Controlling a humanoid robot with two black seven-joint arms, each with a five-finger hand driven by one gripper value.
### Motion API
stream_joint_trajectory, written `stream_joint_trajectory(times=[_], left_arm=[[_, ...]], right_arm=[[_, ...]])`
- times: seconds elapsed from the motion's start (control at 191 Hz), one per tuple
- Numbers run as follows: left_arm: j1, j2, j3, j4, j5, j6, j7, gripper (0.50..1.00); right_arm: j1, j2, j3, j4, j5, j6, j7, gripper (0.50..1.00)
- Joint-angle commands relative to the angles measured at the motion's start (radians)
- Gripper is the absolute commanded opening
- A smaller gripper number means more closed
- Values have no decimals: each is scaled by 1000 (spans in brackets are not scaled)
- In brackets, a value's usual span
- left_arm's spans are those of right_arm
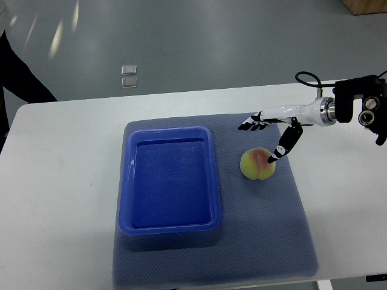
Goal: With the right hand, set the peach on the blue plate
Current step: 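Lower the right hand and close its fingers around the peach, then lift the peach with the right hand and carry it over the tray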
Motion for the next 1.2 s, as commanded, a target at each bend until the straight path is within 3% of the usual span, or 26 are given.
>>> stream_joint_trajectory(times=[0.0,0.508,0.681,0.686,0.859,0.921,0.927,0.948,1.042,1.194], left_arm=[[0,0,0,0,0,0,2,1000],[0,0,0,0,0,2,0,1000],[0,0,0,1,0,2,2,1000],[0,0,0,1,0,3,0,1000],[0,0,0,1,0,5,0,1000],[0,0,0,1,0,6,0,1000],[0,0,0,1,0,6,0,1000],[0,0,0,1,0,6,1,1000],[0,0,0,1,0,6,2,1000],[0,0,0,1,0,8,0,1000]], right_arm=[[-30,6,1,-1,-11,-14,0,930],[-105,42,0,-12,-16,-126,5,921],[-116,58,-5,-14,-16,-146,6,883],[-122,58,-6,-14,-17,-149,6,860],[-130,59,-6,-12,-17,-157,8,725],[-130,59,-6,-12,-16,-157,8,719],[-127,55,-6,-11,-13,-155,8,675],[-124,49,-6,-8,-11,-155,8,656],[-116,41,-2,-1,-7,-152,9,652],[23,-42,9,60,47,-119,11,654]])
